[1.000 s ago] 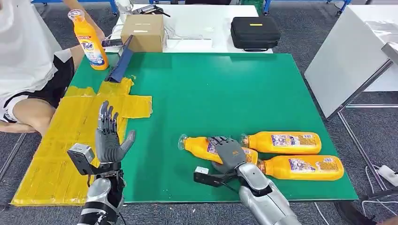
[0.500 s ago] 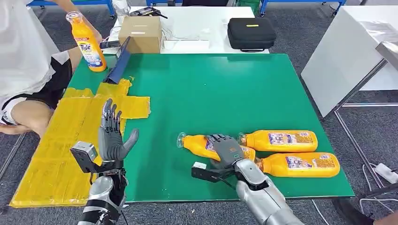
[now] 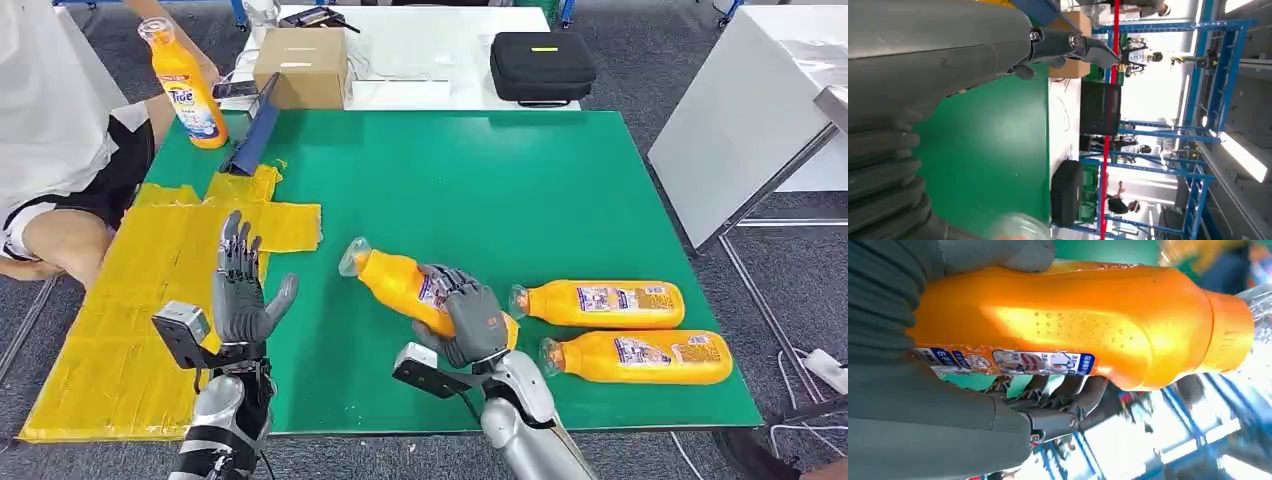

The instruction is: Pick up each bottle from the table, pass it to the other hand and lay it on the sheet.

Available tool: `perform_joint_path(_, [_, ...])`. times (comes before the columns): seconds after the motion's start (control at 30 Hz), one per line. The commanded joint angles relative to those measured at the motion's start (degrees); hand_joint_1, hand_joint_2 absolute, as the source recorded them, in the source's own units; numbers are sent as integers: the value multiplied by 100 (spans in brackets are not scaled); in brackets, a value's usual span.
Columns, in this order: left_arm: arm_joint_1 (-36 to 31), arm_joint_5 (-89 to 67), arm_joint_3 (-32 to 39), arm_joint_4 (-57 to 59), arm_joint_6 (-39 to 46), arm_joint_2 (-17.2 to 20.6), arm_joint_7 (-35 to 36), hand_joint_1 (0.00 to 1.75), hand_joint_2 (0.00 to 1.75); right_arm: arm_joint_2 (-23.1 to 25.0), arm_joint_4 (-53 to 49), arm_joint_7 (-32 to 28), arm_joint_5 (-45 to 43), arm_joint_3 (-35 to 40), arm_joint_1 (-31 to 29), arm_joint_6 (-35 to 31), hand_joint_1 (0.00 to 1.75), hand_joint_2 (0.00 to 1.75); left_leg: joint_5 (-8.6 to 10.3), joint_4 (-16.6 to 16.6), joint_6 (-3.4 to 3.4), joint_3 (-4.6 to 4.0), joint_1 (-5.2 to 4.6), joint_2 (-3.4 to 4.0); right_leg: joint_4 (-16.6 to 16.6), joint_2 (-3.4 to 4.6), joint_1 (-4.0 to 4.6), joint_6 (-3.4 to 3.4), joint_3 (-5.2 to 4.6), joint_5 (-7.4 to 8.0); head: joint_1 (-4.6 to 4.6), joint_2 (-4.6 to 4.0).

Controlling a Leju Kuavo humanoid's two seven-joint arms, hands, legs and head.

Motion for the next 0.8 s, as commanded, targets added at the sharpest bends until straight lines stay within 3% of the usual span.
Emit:
perform_joint_path(0.03, [-198, 50, -107, 440, 52, 55, 17, 0, 175, 145, -855, -282, -378, -382, 261, -263, 175, 175, -16, 5, -15, 15, 5, -25, 2, -9, 1, -8, 19, -17, 0, 0])
perform_joint_path(0.23, [-274, 93, -158, 704, -25, 74, 17, 0, 175, 222, -1229, -661, -841, -539, 417, -519, 175, 175, -25, 8, -22, 21, 4, -35, 5, -13, -1, -10, 25, -28, -2, 0])
perform_joint_path(0.3, [-394, 527, -393, 1014, -1127, 201, 373, 0, 175, 209, -1489, -776, -1038, -586, 512, -483, 175, 175, -17, 3, -18, 11, 1, -33, 2, -15, -2, -7, 13, -22, -2, 2])
perform_joint_path(0.47, [-430, 208, -819, 1082, -1353, 252, 371, 0, 175, 215, -1492, -887, -1341, -604, 504, -141, 175, 175, -12, 0, -13, 0, 0, -26, -3, -10, -2, -2, 2, -15, 0, 0])
perform_joint_path(0.63, [-252, 89, -1540, 452, -1675, 252, 479, 0, 175, 295, -979, -809, -1128, -493, 362, 157, 175, 175, -53, 23, -39, 55, 11, -48, 14, -8, 2, -15, 62, -51, -2, 0])
perform_joint_path(0.67, [-227, 101, -1641, 330, -1704, 274, 497, 0, 175, 323, -943, -811, -1127, -482, 366, 178, 175, 175, -13, 2, -14, -5, 1, -27, -2, -12, -1, 0, 0, -14, -2, 0])
perform_joint_path(0.8, [-165, 94, -1905, -31, -1680, 342, 514, 0, 175, 366, -803, -813, -1235, -398, 335, 524, 175, 175, -27, 8, -20, 10, 5, -19, 0, 5, 3, -2, 17, -22, -2, 0])
